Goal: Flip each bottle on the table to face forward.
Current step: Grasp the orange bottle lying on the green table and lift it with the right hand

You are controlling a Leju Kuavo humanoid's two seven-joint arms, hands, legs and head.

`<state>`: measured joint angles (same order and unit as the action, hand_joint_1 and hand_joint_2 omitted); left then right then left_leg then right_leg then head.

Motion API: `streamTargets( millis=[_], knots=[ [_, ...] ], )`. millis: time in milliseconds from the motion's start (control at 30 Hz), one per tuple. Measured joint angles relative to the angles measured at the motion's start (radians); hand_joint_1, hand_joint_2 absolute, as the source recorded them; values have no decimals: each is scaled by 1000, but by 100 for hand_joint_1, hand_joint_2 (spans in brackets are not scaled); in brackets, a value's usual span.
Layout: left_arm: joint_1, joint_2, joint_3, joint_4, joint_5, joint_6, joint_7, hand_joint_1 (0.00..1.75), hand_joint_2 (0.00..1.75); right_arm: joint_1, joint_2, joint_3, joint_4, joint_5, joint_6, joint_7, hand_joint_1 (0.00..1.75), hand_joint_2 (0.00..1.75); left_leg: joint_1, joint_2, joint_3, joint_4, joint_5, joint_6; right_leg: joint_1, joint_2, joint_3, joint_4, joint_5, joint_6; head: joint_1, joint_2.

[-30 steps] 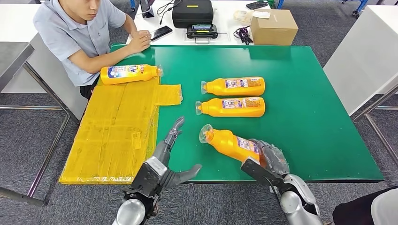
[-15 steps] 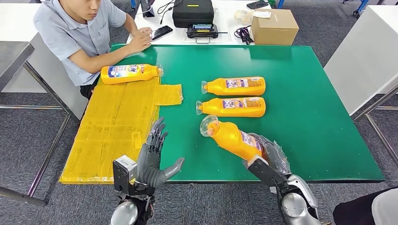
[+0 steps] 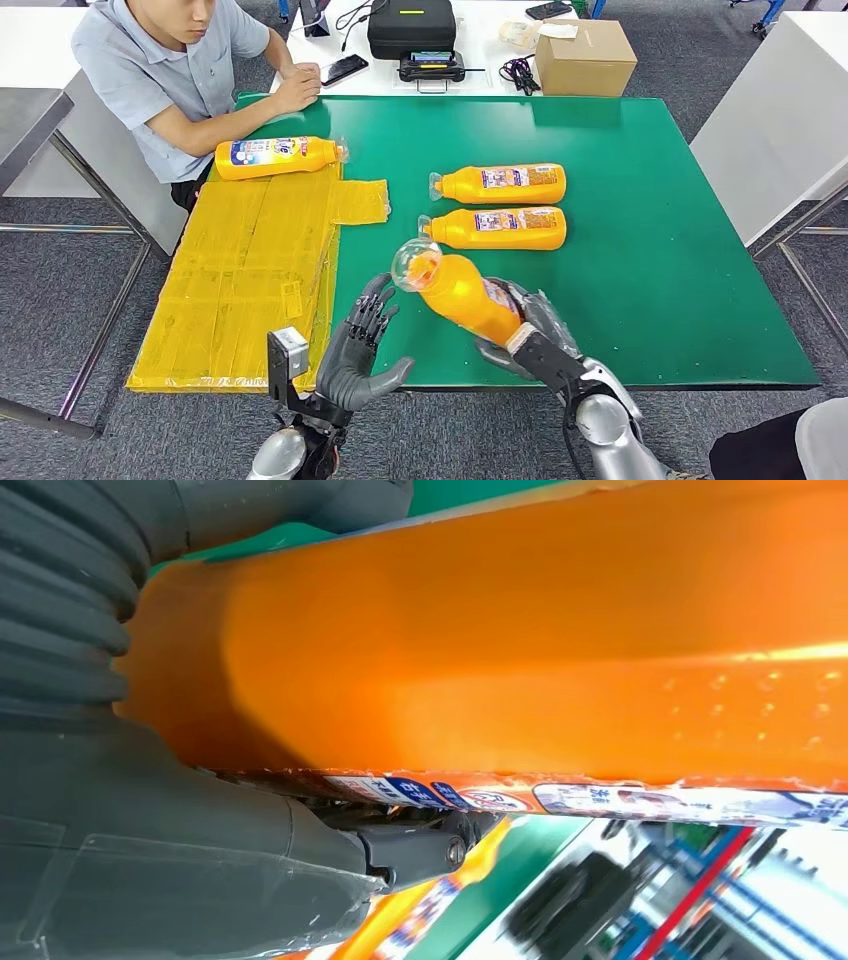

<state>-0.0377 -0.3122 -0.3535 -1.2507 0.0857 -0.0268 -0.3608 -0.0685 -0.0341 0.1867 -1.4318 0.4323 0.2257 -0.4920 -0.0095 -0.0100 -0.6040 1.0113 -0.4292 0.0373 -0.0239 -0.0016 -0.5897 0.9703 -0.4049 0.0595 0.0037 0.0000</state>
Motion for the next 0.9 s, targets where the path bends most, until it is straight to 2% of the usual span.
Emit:
streamTargets(
  millis=[233, 900],
  knots=[
    [-63, -9, -10, 64, -72, 71, -79, 0, 175, -40, -15, 84, 30, -23, 7, 4, 175, 175, 0, 0, 0, 0, 0, 0, 0, 0, 0, 0, 0, 0, 0, 0],
    [-123, -18, -29, 122, -124, 156, -106, 0, 175, -95, -19, 174, 79, -47, 6, 45, 175, 175, 0, 0, 0, 0, 0, 0, 0, 0, 0, 0, 0, 0, 0, 0]
  ],
)
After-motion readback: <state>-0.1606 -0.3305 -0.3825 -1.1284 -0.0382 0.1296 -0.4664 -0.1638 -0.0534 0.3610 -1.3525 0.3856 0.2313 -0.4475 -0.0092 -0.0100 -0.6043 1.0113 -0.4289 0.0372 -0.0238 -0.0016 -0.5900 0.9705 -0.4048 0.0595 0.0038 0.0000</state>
